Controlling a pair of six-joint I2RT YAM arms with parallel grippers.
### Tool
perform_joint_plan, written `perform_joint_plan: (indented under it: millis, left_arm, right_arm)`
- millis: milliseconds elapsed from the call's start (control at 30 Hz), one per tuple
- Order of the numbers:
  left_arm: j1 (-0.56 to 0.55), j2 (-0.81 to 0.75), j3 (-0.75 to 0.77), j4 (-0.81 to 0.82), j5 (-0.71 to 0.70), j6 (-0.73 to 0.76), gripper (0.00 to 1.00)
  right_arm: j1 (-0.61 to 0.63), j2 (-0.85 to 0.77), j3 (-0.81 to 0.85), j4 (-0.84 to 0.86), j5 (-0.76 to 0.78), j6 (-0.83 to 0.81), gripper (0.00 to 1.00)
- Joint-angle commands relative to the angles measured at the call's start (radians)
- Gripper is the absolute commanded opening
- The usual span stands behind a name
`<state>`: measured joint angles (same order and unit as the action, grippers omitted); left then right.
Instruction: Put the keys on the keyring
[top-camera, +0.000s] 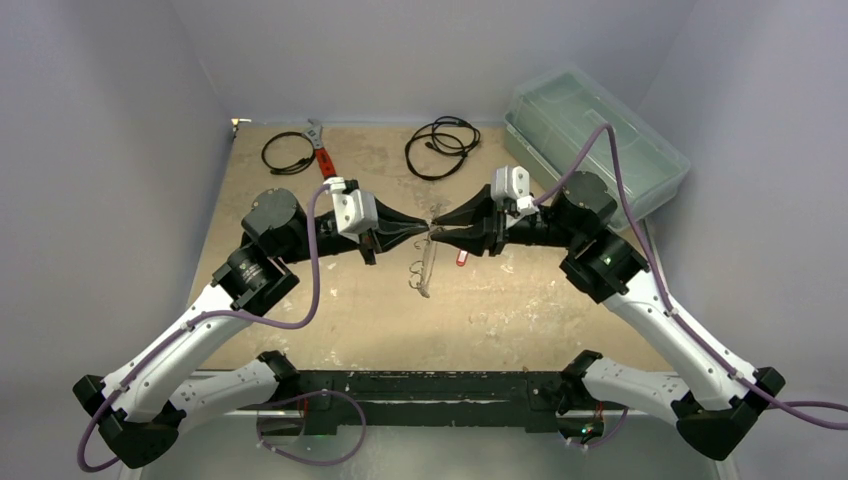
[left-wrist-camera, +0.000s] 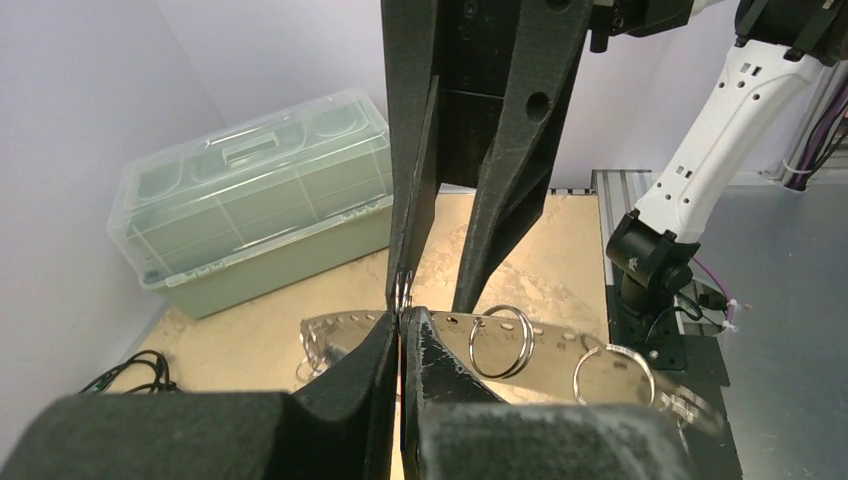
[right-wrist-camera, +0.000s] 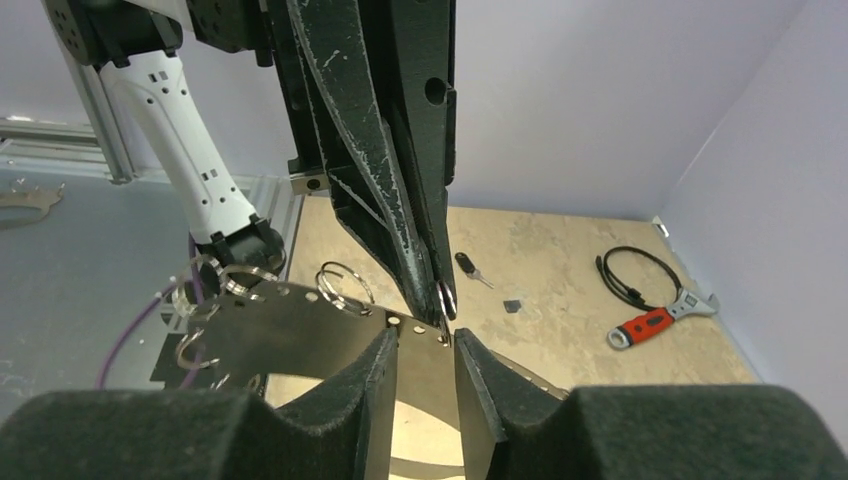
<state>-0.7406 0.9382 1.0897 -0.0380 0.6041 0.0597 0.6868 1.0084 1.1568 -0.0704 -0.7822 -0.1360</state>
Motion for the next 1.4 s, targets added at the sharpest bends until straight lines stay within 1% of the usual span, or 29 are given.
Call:
perform_joint_plan:
  millis: [0, 167, 333, 400, 600, 833, 933, 967, 1000, 1200, 1267, 1367]
  left_arm:
    - [0.003, -0.022, 0.006, 0.075, 0.025, -0.020, 0.00]
    - [0.004, -0.021, 0.004, 0.078, 0.028, -0.020, 0.00]
    - [0.003, -0.020, 0.000, 0.089, 0.039, -0.027, 0.00]
    - [0.003, -0.019, -0.001, 0.091, 0.044, -0.031, 0.00]
    - [0.004, -0.024, -0.004, 0.085, 0.043, -0.029, 0.00]
    - [0.004, -0.033, -0.016, 0.069, 0.050, -0.024, 0.00]
    - [0.003, -0.039, -0.015, 0.044, 0.044, -0.016, 0.00]
    - [0.003, -0.041, -0.010, 0.040, 0.036, -0.012, 0.02]
    - [0.004, -0.039, -0.003, 0.004, 0.022, -0.004, 0.06]
    - [0.003, -0.043, 0.047, -0.126, -0.037, 0.035, 0.40]
    - [0.004, -0.045, 0.062, -0.165, -0.055, 0.044, 0.48]
    - [0.004, -0.047, 0.085, -0.233, -0.083, 0.060, 0.50]
  right_arm:
    - [-0.001, 0.015, 0.043, 0.052, -0.019, 0.023, 0.29]
    - [0.000, 0.019, 0.046, 0.057, -0.020, 0.024, 0.21]
    - [-0.001, 0.025, 0.046, 0.056, -0.011, 0.024, 0.18]
    - [0.000, 0.025, 0.043, 0.064, -0.006, 0.023, 0.16]
    - [0.000, 0.028, 0.043, 0.067, -0.009, 0.010, 0.01]
    - [-0.001, 0.033, 0.049, 0.065, -0.023, -0.014, 0.00]
    - [-0.001, 0.038, 0.065, 0.015, 0.015, -0.043, 0.00]
    - [-0.001, 0.042, 0.075, -0.015, 0.036, -0.064, 0.00]
    - [0.000, 0.048, 0.086, -0.037, 0.043, -0.076, 0.00]
    - [-0.001, 0.074, 0.120, -0.117, 0.065, -0.126, 0.00]
    - [0.000, 0.082, 0.133, -0.150, 0.070, -0.147, 0.00]
    - [0.002, 0.099, 0.141, -0.205, 0.076, -0.188, 0.00]
